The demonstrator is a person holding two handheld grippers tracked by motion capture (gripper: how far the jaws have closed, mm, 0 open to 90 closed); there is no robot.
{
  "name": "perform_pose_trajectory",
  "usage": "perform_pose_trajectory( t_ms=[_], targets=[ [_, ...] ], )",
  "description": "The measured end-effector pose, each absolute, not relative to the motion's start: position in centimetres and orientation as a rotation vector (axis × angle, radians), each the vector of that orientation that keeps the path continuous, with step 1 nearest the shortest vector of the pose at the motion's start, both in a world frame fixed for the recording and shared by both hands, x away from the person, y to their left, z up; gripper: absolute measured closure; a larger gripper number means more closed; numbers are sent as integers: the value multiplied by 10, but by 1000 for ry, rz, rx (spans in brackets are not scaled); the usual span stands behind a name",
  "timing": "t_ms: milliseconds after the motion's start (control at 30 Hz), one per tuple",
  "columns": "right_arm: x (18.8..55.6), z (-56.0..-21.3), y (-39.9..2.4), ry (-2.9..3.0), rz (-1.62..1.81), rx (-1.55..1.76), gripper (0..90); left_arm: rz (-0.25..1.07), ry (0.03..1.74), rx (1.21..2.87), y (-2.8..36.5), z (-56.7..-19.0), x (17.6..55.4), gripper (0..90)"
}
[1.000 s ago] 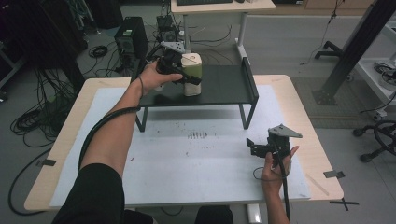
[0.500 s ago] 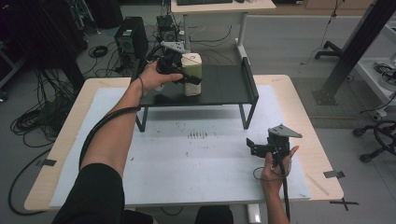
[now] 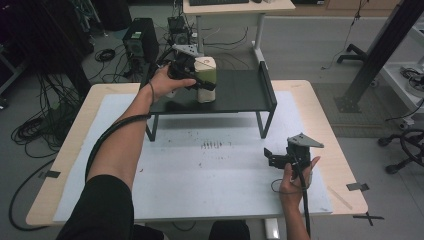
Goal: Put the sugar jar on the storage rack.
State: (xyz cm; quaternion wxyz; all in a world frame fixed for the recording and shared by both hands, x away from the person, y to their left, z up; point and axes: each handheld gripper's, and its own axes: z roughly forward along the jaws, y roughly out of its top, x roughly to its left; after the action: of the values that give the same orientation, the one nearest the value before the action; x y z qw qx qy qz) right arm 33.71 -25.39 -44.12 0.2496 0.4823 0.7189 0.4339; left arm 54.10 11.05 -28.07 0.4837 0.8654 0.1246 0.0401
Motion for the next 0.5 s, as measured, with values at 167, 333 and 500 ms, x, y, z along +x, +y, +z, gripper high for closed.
perform_pose_trajectory(
  t_ms=[167,333,500],
  targets=[
    [337,-441,-254,1956,1181,1313,25,98,304,2107,111,-281,541,286],
    [337,-441,-254,1957,1181,1316,25,98,304,2106,111,-281,541,286],
    [337,-441,-254,1959,1181,1312,25,98,305,2107,110,-281,541,286]
  ],
)
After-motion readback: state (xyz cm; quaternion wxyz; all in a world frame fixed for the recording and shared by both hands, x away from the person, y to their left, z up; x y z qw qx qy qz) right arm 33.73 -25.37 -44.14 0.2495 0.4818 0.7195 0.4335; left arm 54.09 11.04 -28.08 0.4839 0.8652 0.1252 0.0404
